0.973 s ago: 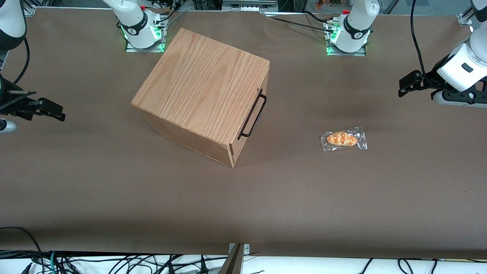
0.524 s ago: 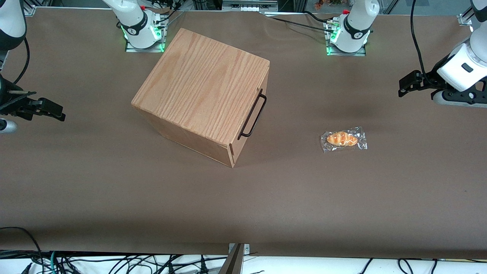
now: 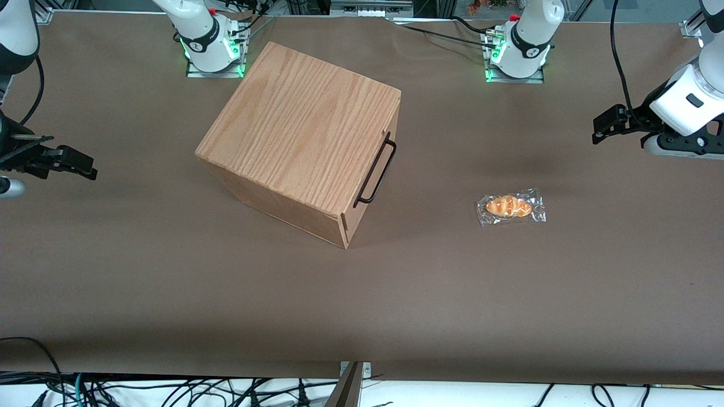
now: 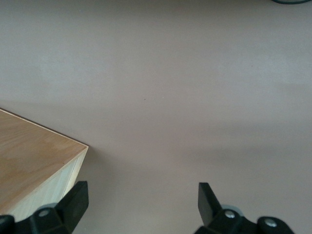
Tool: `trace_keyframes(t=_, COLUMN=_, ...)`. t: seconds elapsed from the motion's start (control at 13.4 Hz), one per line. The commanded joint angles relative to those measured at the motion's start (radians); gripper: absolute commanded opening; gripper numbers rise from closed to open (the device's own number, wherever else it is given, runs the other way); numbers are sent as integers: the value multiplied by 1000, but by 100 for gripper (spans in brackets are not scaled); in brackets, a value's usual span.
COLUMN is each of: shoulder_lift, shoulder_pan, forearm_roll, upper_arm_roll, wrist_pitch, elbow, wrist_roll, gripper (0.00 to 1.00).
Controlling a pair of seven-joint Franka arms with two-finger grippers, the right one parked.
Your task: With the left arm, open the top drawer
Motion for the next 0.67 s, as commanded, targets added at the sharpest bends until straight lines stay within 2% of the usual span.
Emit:
trace_keyframes(t=0.0, shoulder_lift=11, shoulder_pan=6, forearm_roll=2, upper_arm_roll=-3, wrist_pitch=-8, elbow=25, wrist_roll=6, gripper=100)
trace_keyframes(t=0.6, shoulder_lift=34, shoulder_pan=-11, forearm_roll=-9, upper_arm_roll=-10, wrist_pitch=-42, elbow=28, wrist_roll=17, gripper=100)
